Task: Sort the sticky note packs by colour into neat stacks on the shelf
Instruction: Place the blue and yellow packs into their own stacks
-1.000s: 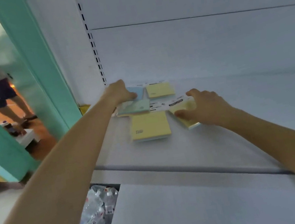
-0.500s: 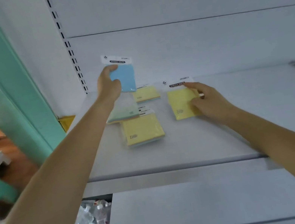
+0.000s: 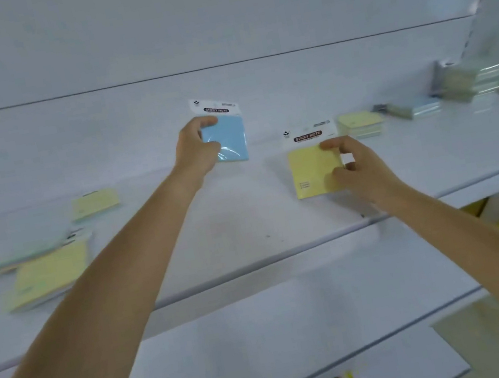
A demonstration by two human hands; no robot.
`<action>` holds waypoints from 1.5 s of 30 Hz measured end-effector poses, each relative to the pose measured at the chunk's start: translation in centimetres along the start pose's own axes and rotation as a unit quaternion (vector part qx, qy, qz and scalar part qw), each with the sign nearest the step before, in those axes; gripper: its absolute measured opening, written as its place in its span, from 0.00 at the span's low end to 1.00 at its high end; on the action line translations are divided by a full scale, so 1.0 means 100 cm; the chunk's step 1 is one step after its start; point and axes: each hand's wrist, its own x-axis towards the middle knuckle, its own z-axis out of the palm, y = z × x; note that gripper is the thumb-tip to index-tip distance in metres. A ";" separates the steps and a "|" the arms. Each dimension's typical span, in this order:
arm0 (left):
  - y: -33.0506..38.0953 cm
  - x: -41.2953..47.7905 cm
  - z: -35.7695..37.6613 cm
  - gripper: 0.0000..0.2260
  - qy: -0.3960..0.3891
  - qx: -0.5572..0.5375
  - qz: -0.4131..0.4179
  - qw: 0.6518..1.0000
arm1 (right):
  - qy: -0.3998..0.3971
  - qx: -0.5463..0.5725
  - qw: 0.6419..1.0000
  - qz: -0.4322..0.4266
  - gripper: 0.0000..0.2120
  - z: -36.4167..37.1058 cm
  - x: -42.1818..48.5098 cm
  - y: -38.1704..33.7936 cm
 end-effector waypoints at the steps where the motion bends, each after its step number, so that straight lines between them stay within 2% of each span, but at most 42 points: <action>1: 0.011 -0.002 0.024 0.22 -0.003 -0.010 0.001 1.000 | 0.008 -0.013 1.000 0.003 0.24 -0.023 0.001 0.012; 7: 0.055 -0.015 0.154 0.22 -0.034 -0.064 -0.007 0.997 | 0.063 -0.026 0.997 0.022 0.26 -0.138 0.006 0.082; 12: 0.065 -0.014 0.203 0.22 -0.001 -0.068 -0.024 0.997 | 0.093 0.026 0.993 0.062 0.24 -0.186 0.023 0.108; 20: 0.060 0.012 0.226 0.20 0.081 -0.063 -0.046 0.994 | 0.071 0.121 0.987 0.080 0.24 -0.184 0.098 0.117; 26: 0.046 0.042 0.218 0.20 0.120 -0.076 -0.067 0.988 | 0.023 0.125 0.988 0.087 0.22 -0.156 0.163 0.094; 32: 0.031 0.066 0.213 0.20 0.134 -0.091 -0.069 0.984 | -0.008 0.039 0.997 0.067 0.22 -0.125 0.210 0.090; 40: 0.028 0.065 0.219 0.20 0.116 -0.091 -0.058 0.987 | -0.023 -0.162 0.985 0.059 0.20 -0.118 0.207 0.102; 45: 0.043 0.064 0.227 0.19 0.123 -0.094 -0.055 0.986 | -0.011 -0.186 0.983 0.010 0.18 -0.129 0.208 0.117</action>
